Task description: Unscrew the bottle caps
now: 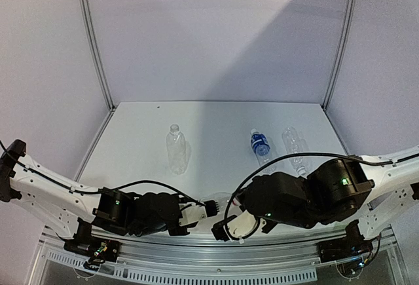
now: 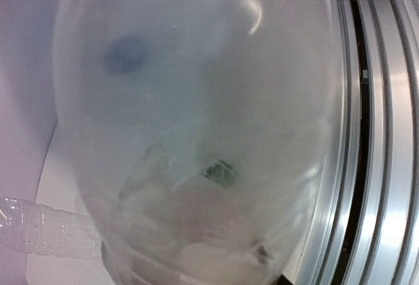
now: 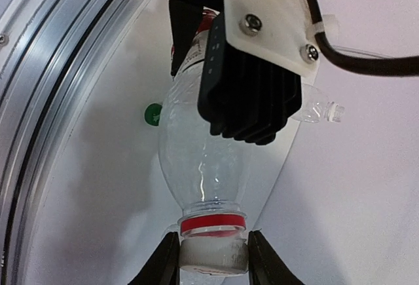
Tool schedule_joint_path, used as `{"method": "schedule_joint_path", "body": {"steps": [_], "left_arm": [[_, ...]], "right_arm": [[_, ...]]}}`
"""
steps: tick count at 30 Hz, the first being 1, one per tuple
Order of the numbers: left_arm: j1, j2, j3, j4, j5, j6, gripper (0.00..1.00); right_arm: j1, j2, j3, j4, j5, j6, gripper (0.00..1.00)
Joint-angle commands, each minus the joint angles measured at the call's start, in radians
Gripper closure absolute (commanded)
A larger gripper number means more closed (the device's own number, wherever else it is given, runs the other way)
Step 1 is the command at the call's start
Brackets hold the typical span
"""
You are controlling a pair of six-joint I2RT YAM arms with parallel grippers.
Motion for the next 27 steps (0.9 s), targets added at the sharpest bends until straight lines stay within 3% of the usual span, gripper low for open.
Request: {"method": "schedule_joint_path", "body": {"steps": [1, 6, 9, 13, 16, 22, 27], "left_arm": [[-0.012, -0.031, 0.019, 0.093, 0.02, -0.003, 1.0], [-0.013, -0.011, 0.023, 0.097, -0.016, -0.001, 1.0], [-0.012, 0.006, 0.027, 0.101, -0.037, 0.002, 1.0], [-0.012, 0.018, 0.025, 0.112, -0.068, 0.007, 1.0], [-0.012, 0.014, 0.024, 0.115, -0.093, 0.009, 1.0], [-0.013, 0.018, 0.023, 0.121, -0.131, 0.018, 1.0], [-0.017, 0.047, 0.032, 0.121, -0.173, 0.029, 1.0]], "right_arm": [[0.001, -0.055, 0.013, 0.031, 0.011, 0.014, 0.54], [0.0, -0.1, 0.096, -0.078, -0.157, 0.363, 0.42], [0.0, -0.131, 0.147, -0.118, -0.2, 0.665, 0.36], [-0.068, -0.205, 0.121, -0.081, -0.309, 0.936, 0.41], [-0.198, -0.249, 0.112, -0.074, -0.422, 1.146, 0.44], [-0.479, -0.357, -0.037, -0.024, -0.683, 1.499, 0.41], [-0.498, -0.349, -0.145, 0.124, -0.865, 1.679, 0.4]]}}
